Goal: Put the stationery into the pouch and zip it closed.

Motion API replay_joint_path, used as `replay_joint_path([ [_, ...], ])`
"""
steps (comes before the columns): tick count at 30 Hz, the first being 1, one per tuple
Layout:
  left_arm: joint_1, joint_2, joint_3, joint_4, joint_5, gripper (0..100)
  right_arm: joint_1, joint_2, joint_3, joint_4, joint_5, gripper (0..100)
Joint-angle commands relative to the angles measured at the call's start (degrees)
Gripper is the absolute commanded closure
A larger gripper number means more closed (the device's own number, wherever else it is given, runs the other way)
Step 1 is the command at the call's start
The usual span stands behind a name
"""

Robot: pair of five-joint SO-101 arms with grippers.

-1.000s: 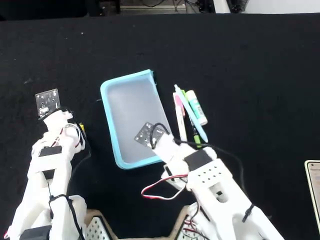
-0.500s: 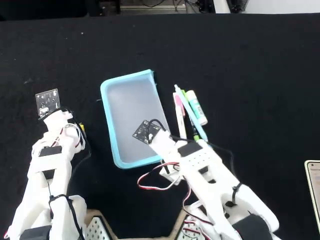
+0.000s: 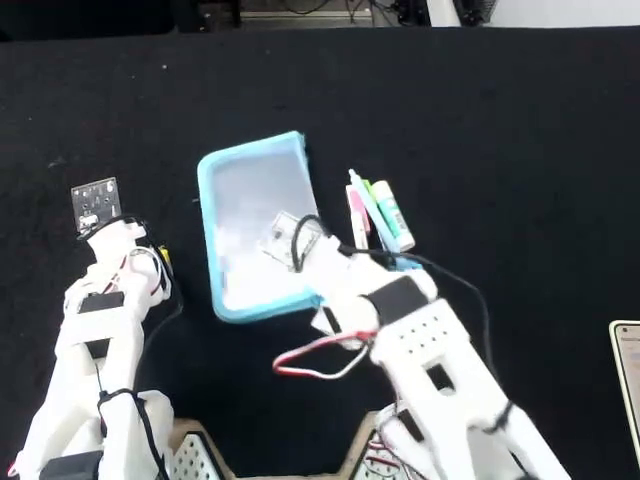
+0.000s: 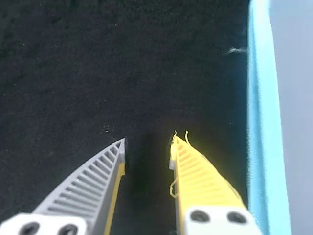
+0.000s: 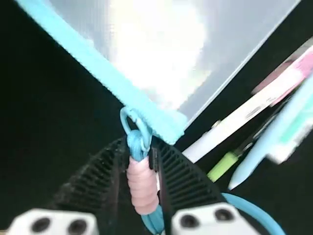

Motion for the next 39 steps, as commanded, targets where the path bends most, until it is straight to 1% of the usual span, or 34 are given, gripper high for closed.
replay_joint_path([
  [1, 3.2, -0.7, -6.7, 1.8, -1.6, 84, -2.5, -6.1, -3.6, -2.7, 3.3, 98.6],
  [4, 6.3, -0.7, -10.3, 6.6, -4.3, 84, -2.9, -8.9, -3.6, -8.2, 3.9, 98.7],
  [7, 8.5, -0.7, -12.9, 9.9, -4.4, 84, -2.9, -10.4, -3.6, -13.5, 3.9, 98.7],
  [10, 10.2, -0.6, -13.1, 10.4, -4.5, 84, -4.0, -10.9, -3.6, -16.1, 3.9, 98.7],
  [15, 14.5, -0.6, -10.6, 10.0, -4.6, 84, -8.0, -10.9, -3.6, -18.3, 3.4, 98.7],
  [17, 15.5, -0.6, -9.5, 10.0, -4.6, 84, -8.6, -11.0, -3.6, -19.7, -0.1, 98.7],
  [22, 15.3, -0.6, -8.1, 10.0, -4.5, 84, -8.5, -11.0, -3.4, -22.4, -12.6, 98.7],
  [25, 15.7, -0.6, -7.9, 10.0, -4.1, 84, -8.8, -11.0, -2.9, -23.1, -17.1, 98.7],
  [28, 15.8, -0.3, -7.9, 9.9, -4.1, 84, -8.8, -12.7, 0.1, -27.6, -20.0, 98.7],
  [30, 15.8, -0.1, -7.6, 8.8, -4.1, 84, -8.9, -15.5, 3.6, -31.8, -20.9, 98.7],
  [33, 16.1, -0.1, -4.9, 3.6, -4.1, 84, -10.9, -21.7, 8.7, -36.6, -21.5, 98.7],
  [36, 18.3, -0.3, -1.7, -1.1, -4.1, 84, -15.3, -28.6, 13.1, -37.1, -21.1, 98.7],
  [39, 19.2, -0.6, -0.7, -2.2, -4.1, 84, -16.6, -33.1, 17.9, -37.2, -21.1, 98.7],
])
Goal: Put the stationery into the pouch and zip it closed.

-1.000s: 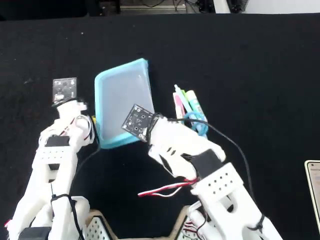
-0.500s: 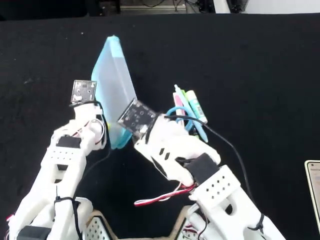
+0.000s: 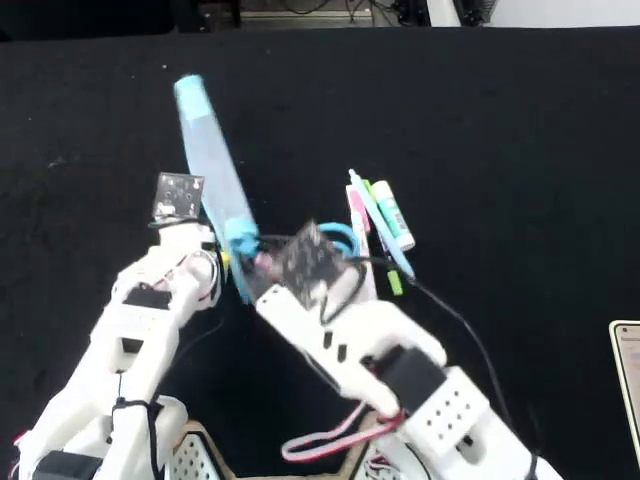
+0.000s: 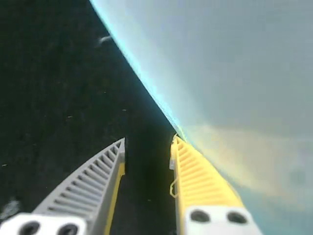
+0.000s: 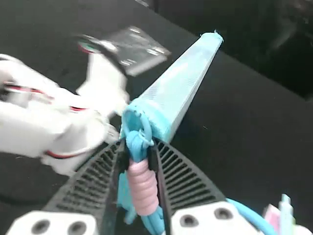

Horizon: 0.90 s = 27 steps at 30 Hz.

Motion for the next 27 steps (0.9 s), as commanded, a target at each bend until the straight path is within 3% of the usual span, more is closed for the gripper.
replay_joint_path([
  [1, 1.0, -0.7, -0.7, -1.8, -0.1, 84, -1.3, -5.7, 3.4, -1.9, -0.4, 98.7],
  [7, 0.7, -0.7, -0.5, -1.8, -0.1, 84, -0.5, -5.8, 8.7, -2.1, 5.8, 98.7],
  [18, -8.7, -0.8, -1.4, -1.4, -0.1, 84, 0.4, -5.8, 12.7, -2.1, 8.2, 98.7],
  [27, -9.1, -0.8, -18.5, 27.2, -0.4, 84, 0.4, -5.8, 12.7, -0.1, 10.9, 98.7],
])
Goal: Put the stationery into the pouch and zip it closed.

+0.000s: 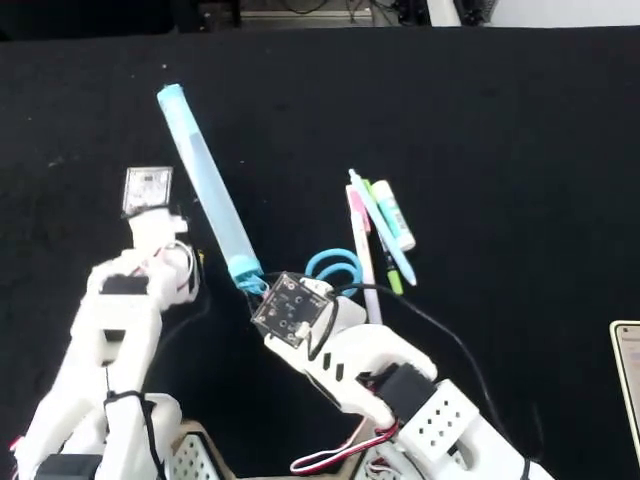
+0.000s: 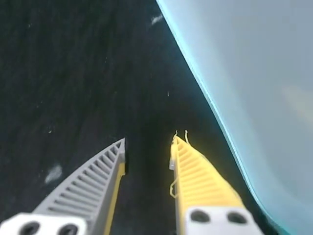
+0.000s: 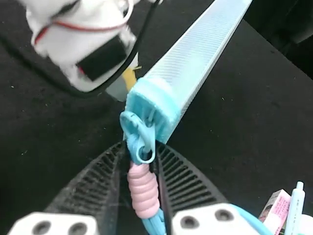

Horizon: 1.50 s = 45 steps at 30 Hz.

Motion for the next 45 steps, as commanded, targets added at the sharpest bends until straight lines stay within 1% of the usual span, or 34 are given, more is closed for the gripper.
replay_joint_path([
  [1, -0.7, -0.8, -10.1, 11.1, -0.4, 84, 0.9, -1.3, -0.4, 0.3, 0.8, 98.7],
  [3, -0.7, -0.9, -12.2, 13.9, -0.4, 84, 1.0, -1.3, -0.3, 0.9, 3.6, 98.7],
  [6, -0.7, -2.5, -12.5, 14.9, -0.4, 84, 1.0, -1.3, -1.1, 3.7, 7.0, 98.8],
  [9, -0.1, -8.3, -10.2, 14.8, -0.4, 84, 1.1, -1.3, -2.8, 5.9, 7.0, 98.8],
  [13, -0.1, -20.0, -5.6, 14.8, -0.4, 84, 1.1, -1.3, -5.4, 9.6, 6.9, 98.8],
  [16, -0.1, -27.0, -2.9, 14.7, -1.2, 84, 1.1, -1.3, -5.7, 9.8, 6.9, 98.8],
  [19, -0.1, -31.4, -1.5, 14.7, -3.2, 81, 1.1, -1.3, -5.1, 8.0, 6.6, 98.8],
  [21, -0.1, -33.6, -0.8, 14.8, -3.5, 80, 2.1, -1.3, -4.4, 6.2, 4.2, 98.8],
  [25, -0.1, -37.0, 0.0, 14.9, -3.6, 79, 6.9, -1.2, -4.0, 3.1, 0.9, 98.8],
  [27, 0.0, -38.8, 0.0, 15.3, -3.7, 79, 7.8, -1.2, -4.3, 3.1, 0.9, 98.8],
  [29, 0.0, -40.6, -0.4, 16.4, -6.0, 79, 7.8, -1.2, -4.2, 3.1, 1.0, 98.8],
  [32, 3.0, -44.2, -0.2, 18.0, -10.7, 79, 7.8, -1.2, -4.1, 3.1, 1.1, 98.7],
  [35, 7.5, -48.6, -0.5, 20.8, -13.5, 79, 7.8, -1.2, -4.0, 3.0, 1.2, 98.7],
  [40, 12.4, -57.6, 0.2, 22.2, -14.2, 79, 6.8, -1.2, -3.8, 2.9, 1.2, 98.7],
  [45, 17.4, -62.7, 3.6, 21.7, -14.2, 79, 6.0, -1.2, -3.8, 3.0, 1.2, 98.7],
])
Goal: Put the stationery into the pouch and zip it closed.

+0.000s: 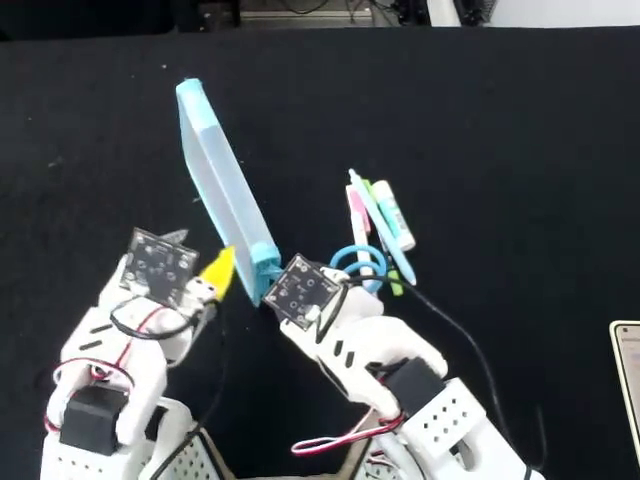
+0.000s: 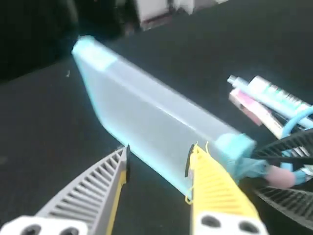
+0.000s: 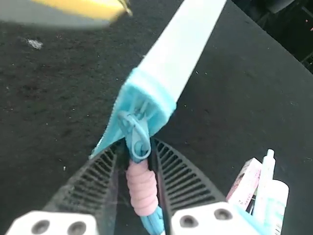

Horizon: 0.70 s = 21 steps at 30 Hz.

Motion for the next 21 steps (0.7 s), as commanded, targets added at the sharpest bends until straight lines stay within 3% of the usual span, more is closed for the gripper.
replay_joint_path([
  [1, 4.6, -2.8, 0.6, -0.3, -0.4, 79, -0.4, -1.2, -1.9, -1.5, -0.2, 98.7],
  [5, 8.6, -2.8, 4.6, -4.0, -0.3, 79, -0.4, -1.2, -1.9, -1.4, -0.1, 98.7],
  [11, 8.7, -2.8, 7.6, -7.6, -0.5, 79, -0.4, -1.2, -1.9, -1.4, -0.1, 98.7],
  [18, 1.7, -3.3, 6.8, -7.4, -0.5, 79, -0.4, -1.2, -1.8, -1.3, -0.1, 98.7],
  [21, 0.7, -3.3, 1.9, -2.4, -0.5, 79, -0.4, -1.2, -1.8, -1.3, -0.1, 98.7],
])
